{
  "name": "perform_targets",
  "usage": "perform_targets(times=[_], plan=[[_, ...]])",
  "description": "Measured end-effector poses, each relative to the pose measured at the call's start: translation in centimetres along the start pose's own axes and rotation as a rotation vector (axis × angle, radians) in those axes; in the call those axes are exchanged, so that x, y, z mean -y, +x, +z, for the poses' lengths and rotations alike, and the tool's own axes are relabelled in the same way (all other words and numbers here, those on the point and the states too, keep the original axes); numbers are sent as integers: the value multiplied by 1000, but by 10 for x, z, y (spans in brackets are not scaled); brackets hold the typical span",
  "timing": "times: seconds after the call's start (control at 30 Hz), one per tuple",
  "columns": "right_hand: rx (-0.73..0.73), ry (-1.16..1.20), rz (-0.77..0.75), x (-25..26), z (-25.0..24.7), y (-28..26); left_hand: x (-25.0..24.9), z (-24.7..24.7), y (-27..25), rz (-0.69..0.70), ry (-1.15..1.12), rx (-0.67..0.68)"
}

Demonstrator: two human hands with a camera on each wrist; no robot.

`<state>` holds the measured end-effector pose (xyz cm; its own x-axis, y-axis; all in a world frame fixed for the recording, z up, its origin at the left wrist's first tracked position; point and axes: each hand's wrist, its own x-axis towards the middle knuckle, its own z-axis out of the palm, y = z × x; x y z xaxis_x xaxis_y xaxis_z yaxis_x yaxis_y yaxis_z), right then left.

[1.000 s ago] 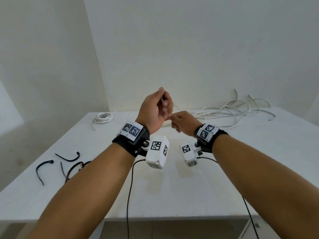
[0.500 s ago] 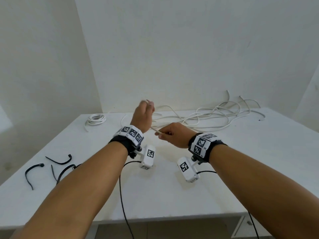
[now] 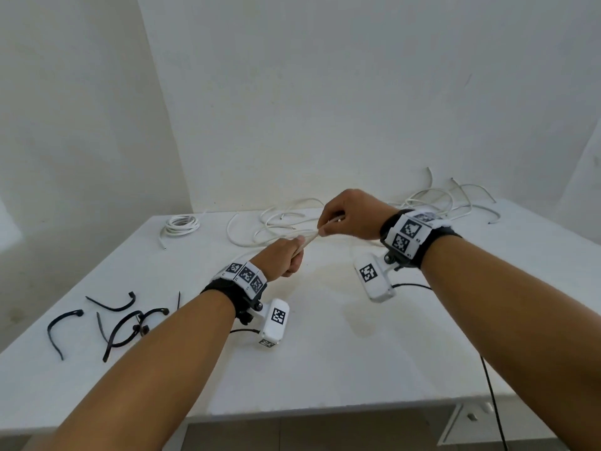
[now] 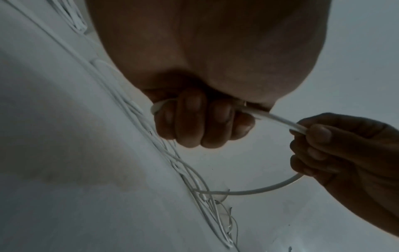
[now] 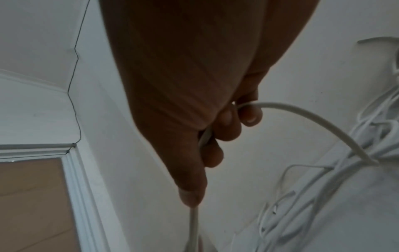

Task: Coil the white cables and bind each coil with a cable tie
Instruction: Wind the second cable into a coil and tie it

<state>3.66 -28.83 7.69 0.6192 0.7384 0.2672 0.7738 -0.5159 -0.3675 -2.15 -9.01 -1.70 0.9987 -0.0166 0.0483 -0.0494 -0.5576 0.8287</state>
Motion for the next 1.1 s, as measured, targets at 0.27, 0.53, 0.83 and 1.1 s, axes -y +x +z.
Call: perform_targets(times=[0.27, 0.53, 0.83, 1.1], plan=[[-174, 178, 4, -13, -25, 6, -26, 14, -25, 109, -407, 114], [-131, 681, 32, -5, 31, -4, -87, -9, -44, 371, -804, 160], [28, 391, 101, -1, 70, -8, -96, -39, -25, 422, -968, -146], [142, 131, 28, 14, 69, -17, -49, -25, 8, 161, -456, -329]])
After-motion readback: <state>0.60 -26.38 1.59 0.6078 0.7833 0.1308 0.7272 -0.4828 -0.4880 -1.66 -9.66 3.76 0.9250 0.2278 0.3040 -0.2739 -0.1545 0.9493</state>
